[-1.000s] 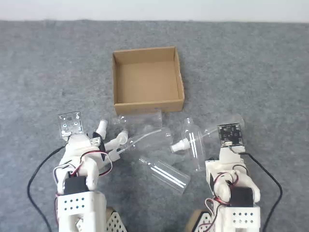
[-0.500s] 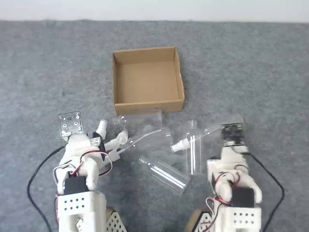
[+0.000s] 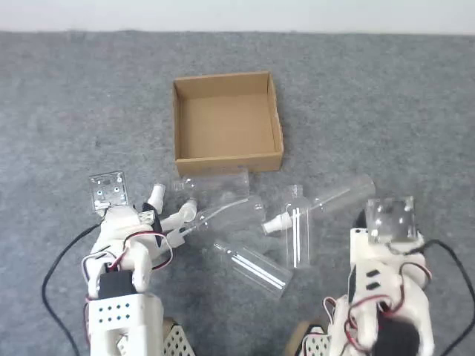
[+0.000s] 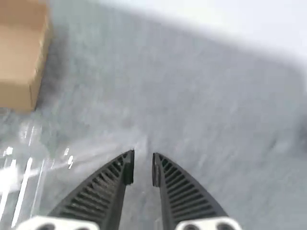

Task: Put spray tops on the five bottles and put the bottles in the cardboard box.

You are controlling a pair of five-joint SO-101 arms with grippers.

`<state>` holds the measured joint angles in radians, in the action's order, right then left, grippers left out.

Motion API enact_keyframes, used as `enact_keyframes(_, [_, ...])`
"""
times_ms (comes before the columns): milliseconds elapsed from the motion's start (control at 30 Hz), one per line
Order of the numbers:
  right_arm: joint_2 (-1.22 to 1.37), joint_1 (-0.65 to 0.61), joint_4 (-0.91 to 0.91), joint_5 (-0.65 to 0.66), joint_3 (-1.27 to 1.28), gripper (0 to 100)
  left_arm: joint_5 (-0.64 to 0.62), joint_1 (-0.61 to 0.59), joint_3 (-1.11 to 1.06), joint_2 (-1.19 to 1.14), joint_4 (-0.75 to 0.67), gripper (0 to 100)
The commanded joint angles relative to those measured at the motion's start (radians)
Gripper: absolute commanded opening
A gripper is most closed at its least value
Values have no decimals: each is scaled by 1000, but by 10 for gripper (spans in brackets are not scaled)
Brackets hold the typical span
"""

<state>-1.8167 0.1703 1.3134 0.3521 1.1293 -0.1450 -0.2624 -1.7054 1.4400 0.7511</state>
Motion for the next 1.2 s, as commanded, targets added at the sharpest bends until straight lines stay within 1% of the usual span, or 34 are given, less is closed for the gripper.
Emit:
enact_keyframes(0, [5,1,4,52,-173,38,2,0,15,21,-5,73])
enact_keyframes(133, [10,-13,27,52,-242,98,2,0,15,21,-5,73])
enact_keyframes(200, [41,-15,47,52,-281,99,2,0,15,21,-5,73])
enact_keyframes(400, [298,-30,145,23,-480,105,2,0,15,21,-5,73])
enact_keyframes(500, [427,-102,239,-35,-606,106,2,0,15,21,-5,73])
enact_keyframes(667, [573,-306,374,-161,-736,107,2,0,15,21,-5,73])
enact_keyframes(800, [634,-478,400,-284,-740,107,2,0,15,21,-5,73])
enact_keyframes(933, [667,-627,386,-400,-717,107,2,0,15,21,-5,73])
enact_keyframes(1000, [677,-673,371,-434,-697,107,2,0,15,21,-5,73])
enact_keyframes(1167, [684,-684,292,-442,-598,107,2,0,15,21,-5,73])
